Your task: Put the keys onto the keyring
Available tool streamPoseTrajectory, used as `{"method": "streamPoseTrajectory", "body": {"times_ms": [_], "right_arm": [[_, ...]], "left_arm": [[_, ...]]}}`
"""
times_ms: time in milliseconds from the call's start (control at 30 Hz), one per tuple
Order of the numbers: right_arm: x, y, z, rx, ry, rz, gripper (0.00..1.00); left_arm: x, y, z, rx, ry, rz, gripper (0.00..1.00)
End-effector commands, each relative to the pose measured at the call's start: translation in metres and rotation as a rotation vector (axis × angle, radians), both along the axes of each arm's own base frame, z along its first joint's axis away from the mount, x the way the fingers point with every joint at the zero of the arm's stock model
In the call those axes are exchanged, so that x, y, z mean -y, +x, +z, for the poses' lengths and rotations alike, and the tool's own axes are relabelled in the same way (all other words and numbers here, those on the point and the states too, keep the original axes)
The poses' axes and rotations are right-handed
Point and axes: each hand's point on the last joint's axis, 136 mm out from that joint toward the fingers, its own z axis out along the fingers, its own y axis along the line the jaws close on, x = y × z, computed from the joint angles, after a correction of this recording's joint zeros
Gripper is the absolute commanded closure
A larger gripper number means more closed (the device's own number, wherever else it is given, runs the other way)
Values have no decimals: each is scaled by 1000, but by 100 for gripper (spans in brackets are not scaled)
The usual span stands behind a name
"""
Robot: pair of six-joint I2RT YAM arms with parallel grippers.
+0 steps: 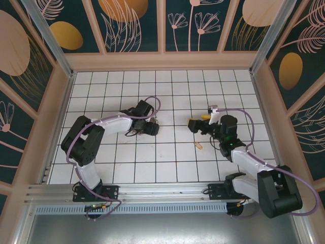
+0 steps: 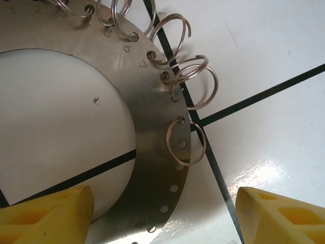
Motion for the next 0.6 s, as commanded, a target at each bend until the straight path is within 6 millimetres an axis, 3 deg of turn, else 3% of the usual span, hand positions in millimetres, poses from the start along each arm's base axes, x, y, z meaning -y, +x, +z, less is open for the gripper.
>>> {"method": "streamPoseTrajectory", "body": {"times_ms": [0, 300, 567], "right_arm": [[-1, 0, 5, 24, 20, 9, 5], [-1, 0, 6, 26, 20, 9, 5], [-1, -2, 9, 32, 25, 11, 5]], "left_arm": [[3, -6, -9, -27, -23, -11, 27], [9, -46, -8, -94, -135, 11, 29], [34, -63, -6, -128, -202, -14, 29]]}}
